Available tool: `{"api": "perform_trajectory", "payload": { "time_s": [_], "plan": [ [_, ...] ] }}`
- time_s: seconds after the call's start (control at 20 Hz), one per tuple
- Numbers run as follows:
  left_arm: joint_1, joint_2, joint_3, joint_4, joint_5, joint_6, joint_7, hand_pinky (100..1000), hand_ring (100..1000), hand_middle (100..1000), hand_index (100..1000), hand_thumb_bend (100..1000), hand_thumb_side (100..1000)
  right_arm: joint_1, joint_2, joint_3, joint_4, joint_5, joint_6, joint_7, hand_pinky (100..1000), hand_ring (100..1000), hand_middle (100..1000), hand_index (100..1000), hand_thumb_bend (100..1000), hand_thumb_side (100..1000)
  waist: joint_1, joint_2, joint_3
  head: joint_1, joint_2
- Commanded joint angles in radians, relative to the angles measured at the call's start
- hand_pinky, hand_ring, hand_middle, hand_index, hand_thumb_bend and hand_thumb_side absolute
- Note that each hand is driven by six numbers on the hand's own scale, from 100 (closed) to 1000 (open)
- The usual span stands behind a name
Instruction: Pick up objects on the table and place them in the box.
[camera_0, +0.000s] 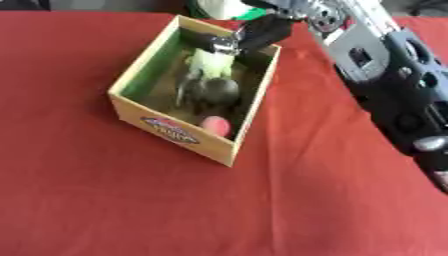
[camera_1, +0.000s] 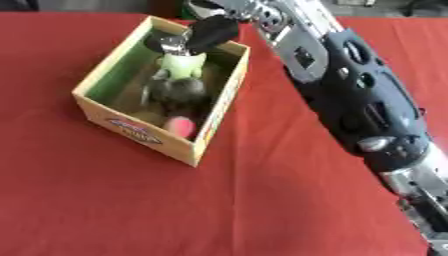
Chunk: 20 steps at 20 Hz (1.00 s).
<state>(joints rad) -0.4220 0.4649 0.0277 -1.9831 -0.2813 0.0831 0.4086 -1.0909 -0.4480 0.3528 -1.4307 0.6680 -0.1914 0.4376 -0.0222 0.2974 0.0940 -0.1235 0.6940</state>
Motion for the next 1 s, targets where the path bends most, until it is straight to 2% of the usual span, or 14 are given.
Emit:
{"api": "perform_trajectory", "payload": {
  "time_s": [0.05, 0.15, 0.2, 0.3, 0.35, 0.5, 0.65, 0.8, 0.95, 1.0],
  "plan": [
    [-0.009, 0.013, 0.006, -0.017, 0.003, 0.002, 0.004, 756, 750, 761, 828, 304, 991, -0.017, -0.038, -0.05, -0.069, -0.039, 0.032, -0.04, 872, 1000, 926, 972, 323, 864, 0.006, -0.017, -0.002, 0.006, 0.002],
    [-0.008, 0.013, 0.008, -0.017, 0.003, 0.001, 0.009, 755, 748, 759, 825, 302, 988, -0.009, -0.053, -0.08, -0.109, -0.074, 0.069, -0.08, 864, 1000, 913, 960, 271, 861, 0.006, -0.017, -0.005, 0.009, 0.002],
    [-0.007, 0.013, 0.008, -0.017, 0.004, 0.001, 0.012, 755, 747, 759, 824, 303, 988, -0.005, -0.062, -0.094, -0.13, -0.094, 0.09, -0.103, 860, 1000, 906, 953, 216, 862, 0.006, -0.016, -0.006, 0.011, 0.002],
    [-0.006, 0.013, 0.009, -0.017, 0.005, 0.001, 0.019, 755, 747, 759, 824, 303, 988, 0.009, -0.085, -0.128, -0.182, -0.148, 0.146, -0.172, 847, 1000, 891, 940, 112, 886, 0.007, -0.016, -0.01, 0.017, 0.0],
    [-0.005, 0.014, 0.01, -0.017, 0.006, 0.0, 0.022, 754, 746, 759, 825, 304, 988, 0.018, -0.099, -0.145, -0.211, -0.18, 0.177, -0.214, 838, 1000, 884, 931, 100, 897, 0.008, -0.016, -0.011, 0.021, -0.001],
    [-0.002, 0.014, 0.013, -0.017, 0.01, -0.002, 0.037, 753, 742, 759, 826, 298, 985, 0.055, -0.143, -0.186, -0.301, -0.281, 0.268, -0.356, 821, 1000, 875, 906, 100, 931, 0.01, -0.017, -0.017, 0.032, -0.003],
    [0.003, 0.015, 0.015, -0.017, 0.019, -0.005, 0.055, 752, 738, 759, 827, 292, 986, 0.114, -0.193, -0.22, -0.399, -0.399, 0.327, -0.486, 812, 1000, 862, 886, 100, 931, 0.013, -0.018, -0.024, 0.045, -0.004],
    [0.009, 0.015, 0.018, -0.017, 0.03, -0.011, 0.075, 749, 733, 756, 827, 284, 983, 0.189, -0.238, -0.251, -0.493, -0.486, 0.35, -0.583, 805, 996, 867, 885, 100, 905, 0.016, -0.021, -0.034, 0.059, 0.003],
    [0.012, 0.016, 0.017, -0.017, 0.039, -0.018, 0.088, 749, 733, 756, 827, 284, 983, 0.229, -0.259, -0.262, -0.547, -0.53, 0.363, -0.629, 805, 996, 867, 885, 100, 905, 0.016, -0.022, -0.036, 0.062, 0.007],
    [0.012, 0.015, 0.019, -0.017, 0.042, -0.02, 0.091, 745, 723, 750, 824, 269, 979, 0.235, -0.264, -0.265, -0.556, -0.535, 0.366, -0.635, 794, 937, 877, 902, 100, 908, 0.017, -0.02, -0.038, 0.064, 0.007]
  ]
}}
